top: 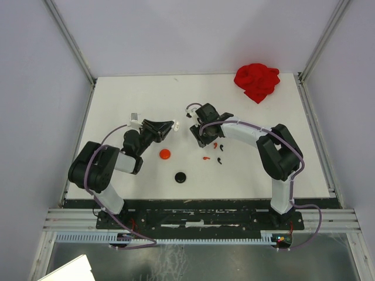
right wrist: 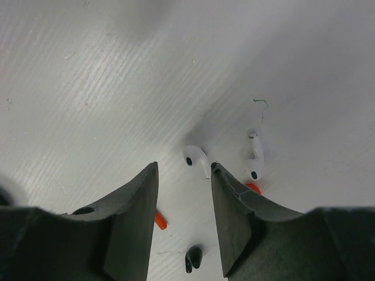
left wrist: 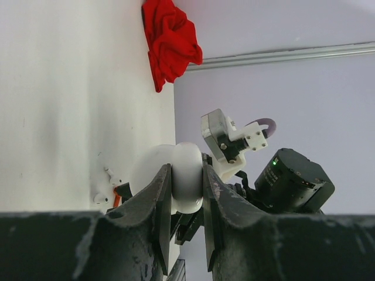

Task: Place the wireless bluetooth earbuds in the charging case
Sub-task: Pick up the earbud from the center of the board.

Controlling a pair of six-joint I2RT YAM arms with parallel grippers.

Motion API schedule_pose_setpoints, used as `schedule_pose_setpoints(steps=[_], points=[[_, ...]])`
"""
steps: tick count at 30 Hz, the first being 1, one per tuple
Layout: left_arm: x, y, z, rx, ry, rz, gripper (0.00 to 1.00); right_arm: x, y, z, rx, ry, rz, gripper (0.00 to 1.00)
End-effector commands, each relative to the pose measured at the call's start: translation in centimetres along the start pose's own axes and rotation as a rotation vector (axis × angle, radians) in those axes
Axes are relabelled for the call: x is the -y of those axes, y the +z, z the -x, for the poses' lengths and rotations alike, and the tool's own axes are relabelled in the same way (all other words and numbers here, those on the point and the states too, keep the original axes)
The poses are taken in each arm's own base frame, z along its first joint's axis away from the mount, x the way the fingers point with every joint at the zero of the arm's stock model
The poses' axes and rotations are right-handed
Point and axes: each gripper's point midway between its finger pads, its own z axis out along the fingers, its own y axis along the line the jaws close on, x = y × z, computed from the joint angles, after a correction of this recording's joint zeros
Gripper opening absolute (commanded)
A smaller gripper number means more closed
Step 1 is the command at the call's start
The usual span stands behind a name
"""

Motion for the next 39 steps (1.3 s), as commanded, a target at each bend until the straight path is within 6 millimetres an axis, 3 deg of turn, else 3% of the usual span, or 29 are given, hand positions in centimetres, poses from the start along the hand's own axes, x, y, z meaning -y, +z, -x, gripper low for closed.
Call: schedule_pose_setpoints(steps=[1, 39], points=[[1.8, -0.4, 1.0, 0.046, 0.019, -0.042, 0.03, 0.4, -0.1, 1.6, 0.027, -0.027, -0.022, 0.49], [1.4, -1.0, 1.3, 0.047, 0.007, -0.039, 0.03, 0.8, 1.4, 0.7, -0.042, -0.052, -0.032, 0.40]])
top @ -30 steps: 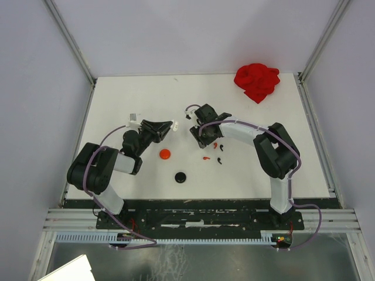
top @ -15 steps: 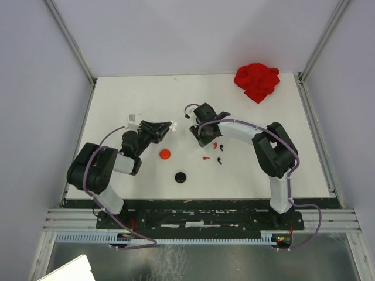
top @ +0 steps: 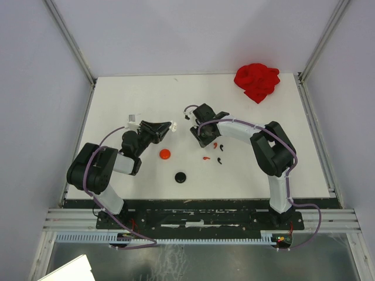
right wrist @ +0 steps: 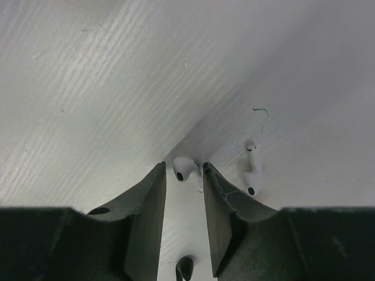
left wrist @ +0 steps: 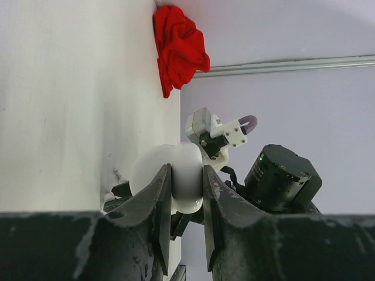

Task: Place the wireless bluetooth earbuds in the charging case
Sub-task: Pick up the earbud from the center of the board.

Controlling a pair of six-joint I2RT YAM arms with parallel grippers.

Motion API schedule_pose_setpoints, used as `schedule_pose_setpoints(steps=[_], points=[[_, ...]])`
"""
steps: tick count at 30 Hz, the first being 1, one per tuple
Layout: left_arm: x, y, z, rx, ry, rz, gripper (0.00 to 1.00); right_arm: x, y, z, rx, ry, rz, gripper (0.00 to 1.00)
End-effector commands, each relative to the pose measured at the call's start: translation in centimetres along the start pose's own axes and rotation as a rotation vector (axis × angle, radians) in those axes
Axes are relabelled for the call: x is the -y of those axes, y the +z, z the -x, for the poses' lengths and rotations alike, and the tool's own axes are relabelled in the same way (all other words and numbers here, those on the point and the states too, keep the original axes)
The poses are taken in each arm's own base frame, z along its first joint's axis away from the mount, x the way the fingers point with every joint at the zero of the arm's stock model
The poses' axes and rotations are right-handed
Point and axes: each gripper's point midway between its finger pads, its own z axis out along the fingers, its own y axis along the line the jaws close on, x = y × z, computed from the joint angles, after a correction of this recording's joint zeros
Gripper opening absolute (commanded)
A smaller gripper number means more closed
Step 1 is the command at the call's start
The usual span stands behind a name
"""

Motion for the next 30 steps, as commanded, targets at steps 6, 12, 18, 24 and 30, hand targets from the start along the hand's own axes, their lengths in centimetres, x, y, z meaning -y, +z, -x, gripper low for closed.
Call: schedule_pose_setpoints(steps=[6, 12, 18, 24, 30], points=[[1.84, -0.25, 0.34, 0.009, 0.009, -0.069, 0.03, 0.20, -0.34, 1.53, 0.024, -0.018, -0.011, 0.39], [1.80, -0.24, 0.36, 0.009, 0.007, -0.069, 0.03, 0.18, -0.23, 1.38, 0.015, -0.018, -0.010, 0.38], [1.70, -0.28, 0.37, 0.010, 0.006, -0.068, 0.03, 0.10, -0.14, 1.32, 0.009, -0.019, -0.005, 0.35], [1.81, -0.28, 0.38, 0.009, 0.006, -0.071, 0.03, 0.07, -0.13, 1.37, 0.005, -0.019, -0.002, 0.33], [1.70, -0.31, 0.31, 0.006, 0.003, -0.069, 0.03, 0.06, 0.02, 1.22, -0.009, -0.022, 0.002, 0.32]])
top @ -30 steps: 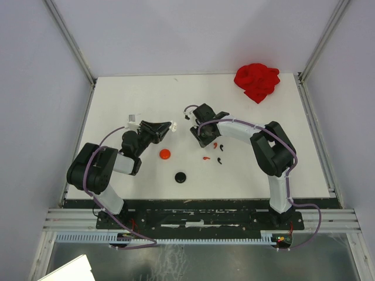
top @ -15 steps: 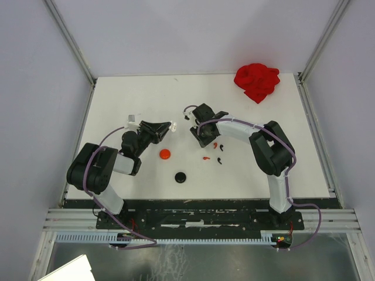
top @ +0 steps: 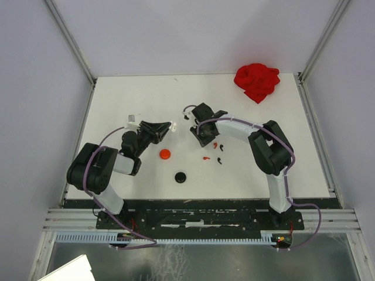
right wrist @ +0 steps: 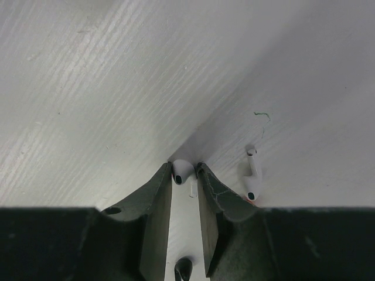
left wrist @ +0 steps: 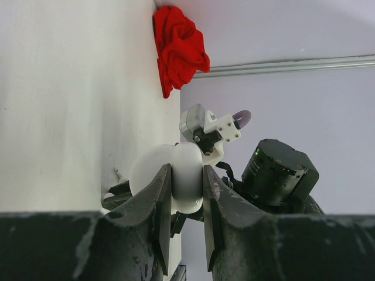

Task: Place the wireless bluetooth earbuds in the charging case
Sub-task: Pick up the earbud from the center of the board.

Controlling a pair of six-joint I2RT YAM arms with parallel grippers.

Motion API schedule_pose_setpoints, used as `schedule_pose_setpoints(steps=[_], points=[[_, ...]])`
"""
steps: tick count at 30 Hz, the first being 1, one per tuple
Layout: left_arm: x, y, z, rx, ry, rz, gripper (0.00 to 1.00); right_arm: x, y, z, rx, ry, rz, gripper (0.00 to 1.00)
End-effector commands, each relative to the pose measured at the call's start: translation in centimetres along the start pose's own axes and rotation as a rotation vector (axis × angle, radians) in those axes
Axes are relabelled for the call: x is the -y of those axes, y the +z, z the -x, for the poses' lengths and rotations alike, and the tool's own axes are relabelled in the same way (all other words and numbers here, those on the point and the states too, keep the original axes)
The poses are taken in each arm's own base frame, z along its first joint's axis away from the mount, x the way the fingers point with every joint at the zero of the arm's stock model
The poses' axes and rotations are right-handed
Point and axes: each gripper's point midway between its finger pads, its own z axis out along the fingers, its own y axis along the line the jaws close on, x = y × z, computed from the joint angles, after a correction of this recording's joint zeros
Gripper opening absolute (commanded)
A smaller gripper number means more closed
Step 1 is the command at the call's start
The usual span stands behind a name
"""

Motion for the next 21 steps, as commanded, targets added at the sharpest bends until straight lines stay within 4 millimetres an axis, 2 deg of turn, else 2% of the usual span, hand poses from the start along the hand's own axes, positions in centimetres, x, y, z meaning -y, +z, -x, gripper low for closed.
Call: schedule_pose_setpoints(steps=[1, 15, 18, 21], points=[[1.74, -0.18, 0.30, 0.005, 0.003, -0.067, 0.03, 0.04, -0.27, 1.19, 0.015, -0.017, -0.001, 0.32], [1.69, -0.16, 0.37, 0.006, 0.000, -0.070, 0.03, -0.14, 0.18, 0.81, -0.012, -0.024, 0.011, 0.30], [1.66, -0.16, 0.33, 0.004, -0.003, -0.070, 0.03, -0.17, 0.24, 0.75, -0.018, -0.026, 0.014, 0.25], [1.67, -0.17, 0.35, 0.003, -0.003, -0.070, 0.03, -0.22, 0.19, 0.94, -0.017, -0.031, 0.017, 0.15]])
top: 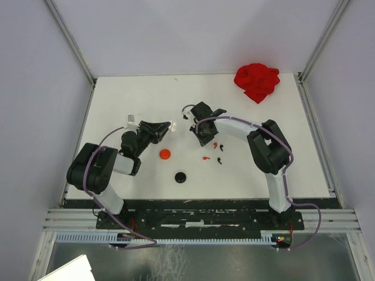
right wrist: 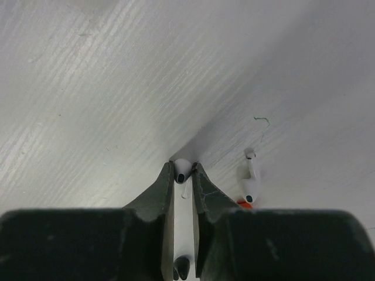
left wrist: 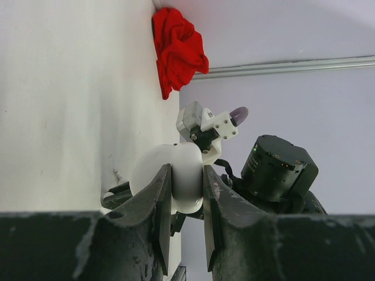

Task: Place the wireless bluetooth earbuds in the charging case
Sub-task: Pick up the earbud from the center of the board, then place the earbud in the charging case.

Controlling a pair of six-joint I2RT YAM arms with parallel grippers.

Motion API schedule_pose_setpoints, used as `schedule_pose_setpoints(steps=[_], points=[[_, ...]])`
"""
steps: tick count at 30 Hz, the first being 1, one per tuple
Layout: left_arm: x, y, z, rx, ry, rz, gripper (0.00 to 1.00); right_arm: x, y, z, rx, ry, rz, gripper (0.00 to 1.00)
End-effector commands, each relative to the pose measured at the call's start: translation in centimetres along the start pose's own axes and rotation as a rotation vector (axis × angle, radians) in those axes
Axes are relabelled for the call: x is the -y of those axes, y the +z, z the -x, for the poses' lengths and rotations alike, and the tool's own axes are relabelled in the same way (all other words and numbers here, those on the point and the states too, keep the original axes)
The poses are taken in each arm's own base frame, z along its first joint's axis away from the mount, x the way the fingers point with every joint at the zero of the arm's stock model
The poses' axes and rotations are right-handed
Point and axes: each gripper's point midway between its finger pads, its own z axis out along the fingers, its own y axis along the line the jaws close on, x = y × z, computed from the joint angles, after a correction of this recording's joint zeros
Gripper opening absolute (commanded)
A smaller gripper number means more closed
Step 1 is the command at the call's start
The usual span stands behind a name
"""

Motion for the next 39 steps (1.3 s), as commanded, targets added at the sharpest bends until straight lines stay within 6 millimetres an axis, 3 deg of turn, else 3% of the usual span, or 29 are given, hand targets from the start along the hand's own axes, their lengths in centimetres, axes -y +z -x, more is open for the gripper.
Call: schedule_pose_setpoints(steps=[1, 5, 9, 11, 14, 19, 27, 39], points=[[1.6, -0.1, 0.2, 0.002, -0.005, -0.065, 0.03, -0.1, 0.1, 1.0, 0.010, -0.016, 0.010, 0.11], [1.6, 0.0, 0.2, -0.003, -0.012, -0.059, 0.03, 0.6, -2.1, 3.8, 0.126, -0.015, -0.038, 0.02], [1.7, 0.2, 0.1, -0.006, -0.032, -0.057, 0.03, 1.7, -7.3, 8.4, 0.409, 0.016, -0.107, 0.02], [1.9, 0.3, -0.3, -0.011, -0.042, -0.058, 0.03, 1.7, -10.1, 9.6, 0.544, 0.024, -0.115, 0.02], [2.2, 1.1, -1.3, -0.032, -0.055, -0.051, 0.03, 1.4, -13.7, 10.4, 0.705, 0.026, -0.107, 0.02], [3.3, 3.1, -3.2, -0.080, -0.116, -0.067, 0.03, -1.0, -16.9, 10.3, 0.927, -0.035, 0.005, 0.02], [4.1, 4.6, -5.1, -0.138, -0.239, -0.123, 0.03, -3.5, -19.2, 10.0, 1.264, -0.155, 0.098, 0.02], [4.5, 4.1, -6.4, -0.198, -0.287, -0.179, 0.03, -3.7, -18.0, 9.8, 1.313, -0.171, 0.106, 0.02]])
